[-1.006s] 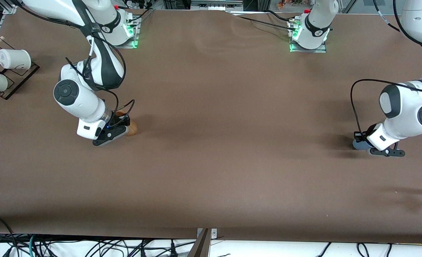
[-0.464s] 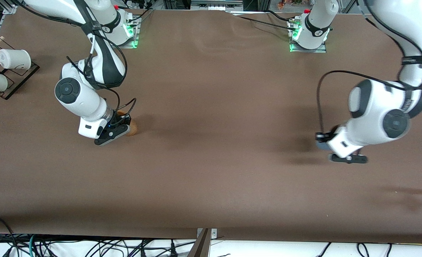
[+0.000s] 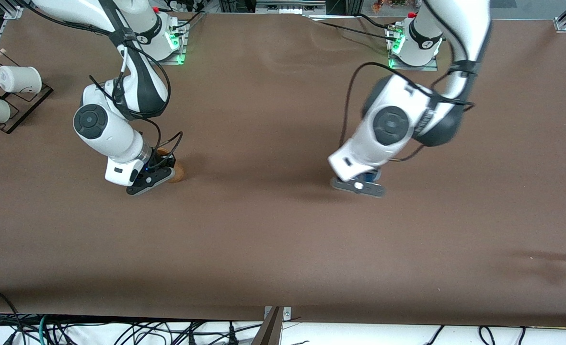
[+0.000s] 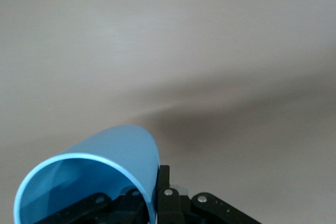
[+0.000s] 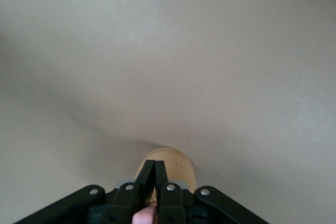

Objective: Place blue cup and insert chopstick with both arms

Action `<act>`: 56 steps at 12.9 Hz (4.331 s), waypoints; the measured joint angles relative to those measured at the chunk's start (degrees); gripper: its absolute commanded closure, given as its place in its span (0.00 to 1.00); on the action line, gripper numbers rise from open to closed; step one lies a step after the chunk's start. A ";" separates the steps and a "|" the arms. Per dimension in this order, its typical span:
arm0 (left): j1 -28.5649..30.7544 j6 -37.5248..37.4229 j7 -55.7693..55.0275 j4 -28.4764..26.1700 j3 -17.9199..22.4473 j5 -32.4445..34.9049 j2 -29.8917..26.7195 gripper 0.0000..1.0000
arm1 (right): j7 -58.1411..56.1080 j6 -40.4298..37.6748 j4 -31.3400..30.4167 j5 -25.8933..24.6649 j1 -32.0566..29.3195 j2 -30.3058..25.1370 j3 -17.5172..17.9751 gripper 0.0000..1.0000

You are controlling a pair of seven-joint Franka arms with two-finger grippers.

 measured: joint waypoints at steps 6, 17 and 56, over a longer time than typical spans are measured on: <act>-8.25 0.21 -11.47 15.25 0.24 0.00 15.14 1.00 | -0.20 -4.80 4.51 -0.02 -0.12 -1.53 -0.21 1.00; -10.54 3.60 -17.70 22.60 0.81 0.00 23.59 0.00 | -3.44 -26.96 26.93 0.03 -0.23 -3.40 -0.21 1.00; 34.59 -27.11 17.39 -5.46 -3.48 3.65 -28.55 0.00 | 40.79 12.31 31.75 -3.03 24.90 17.91 1.28 0.00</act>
